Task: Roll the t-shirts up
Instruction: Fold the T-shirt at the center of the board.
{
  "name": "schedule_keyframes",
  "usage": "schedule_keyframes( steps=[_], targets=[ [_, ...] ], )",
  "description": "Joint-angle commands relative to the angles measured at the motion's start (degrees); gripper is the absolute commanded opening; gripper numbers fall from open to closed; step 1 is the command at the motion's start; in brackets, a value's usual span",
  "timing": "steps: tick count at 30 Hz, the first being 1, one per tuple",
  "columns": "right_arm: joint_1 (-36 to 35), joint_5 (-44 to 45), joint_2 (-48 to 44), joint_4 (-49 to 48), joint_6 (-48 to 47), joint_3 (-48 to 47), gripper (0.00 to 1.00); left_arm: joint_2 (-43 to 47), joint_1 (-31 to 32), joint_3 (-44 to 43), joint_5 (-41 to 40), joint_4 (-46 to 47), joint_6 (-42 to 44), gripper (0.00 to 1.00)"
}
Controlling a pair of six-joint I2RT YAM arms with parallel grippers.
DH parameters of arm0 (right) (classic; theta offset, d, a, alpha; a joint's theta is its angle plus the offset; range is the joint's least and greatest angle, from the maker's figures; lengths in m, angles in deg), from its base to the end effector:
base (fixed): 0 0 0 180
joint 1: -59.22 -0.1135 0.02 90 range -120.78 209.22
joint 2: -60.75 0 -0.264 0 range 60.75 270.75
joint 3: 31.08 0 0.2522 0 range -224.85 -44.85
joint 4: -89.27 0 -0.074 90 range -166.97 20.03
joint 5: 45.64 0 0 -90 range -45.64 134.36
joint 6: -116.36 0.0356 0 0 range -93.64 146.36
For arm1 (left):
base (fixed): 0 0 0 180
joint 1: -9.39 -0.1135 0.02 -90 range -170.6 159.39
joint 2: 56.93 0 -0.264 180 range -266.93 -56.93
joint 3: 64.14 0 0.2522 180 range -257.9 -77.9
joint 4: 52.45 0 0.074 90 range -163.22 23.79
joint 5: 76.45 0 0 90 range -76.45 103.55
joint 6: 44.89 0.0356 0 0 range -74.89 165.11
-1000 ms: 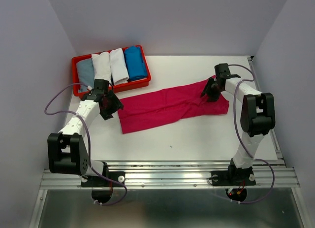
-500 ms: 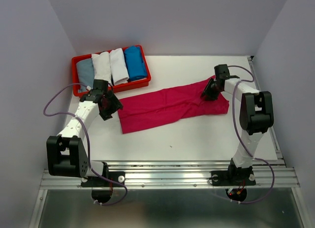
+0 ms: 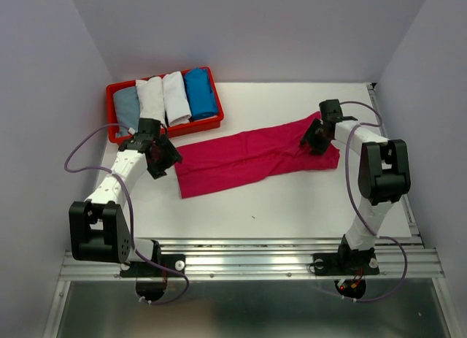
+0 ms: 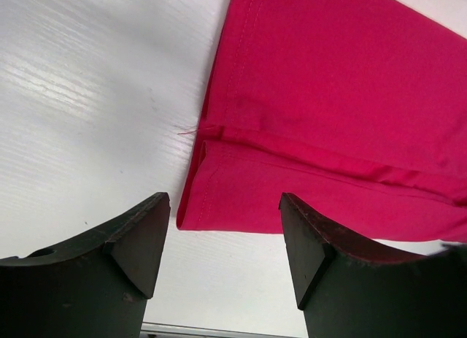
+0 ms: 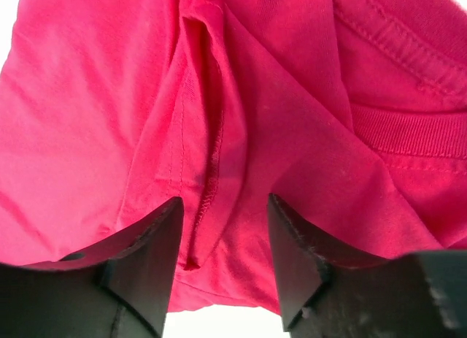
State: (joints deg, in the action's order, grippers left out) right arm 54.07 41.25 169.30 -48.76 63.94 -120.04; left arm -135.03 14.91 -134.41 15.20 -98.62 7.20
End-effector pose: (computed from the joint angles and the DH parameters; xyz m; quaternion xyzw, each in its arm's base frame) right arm 0.3920 0.0373 0.1829 0.2642 0.9323 0.1140 0.2191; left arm 0.2784 -0.0279 0.2488 -0.2610 0.9145 -0.1270 0.2820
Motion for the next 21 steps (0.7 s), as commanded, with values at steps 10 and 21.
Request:
schedule_keyframes(
  steps=[10,21],
  targets=[
    [0.23,-1.19,1.05,-3.33,0.03,-1.97,0.39,0.94,-0.16,0.88,-0.86,0.15,1.17,0.73],
    [0.23,-2.51,2.81,-3.95,0.03,-3.11,0.26,0.06,-0.16,0.88,-0.51,0.67,1.44,0.73]
  ],
)
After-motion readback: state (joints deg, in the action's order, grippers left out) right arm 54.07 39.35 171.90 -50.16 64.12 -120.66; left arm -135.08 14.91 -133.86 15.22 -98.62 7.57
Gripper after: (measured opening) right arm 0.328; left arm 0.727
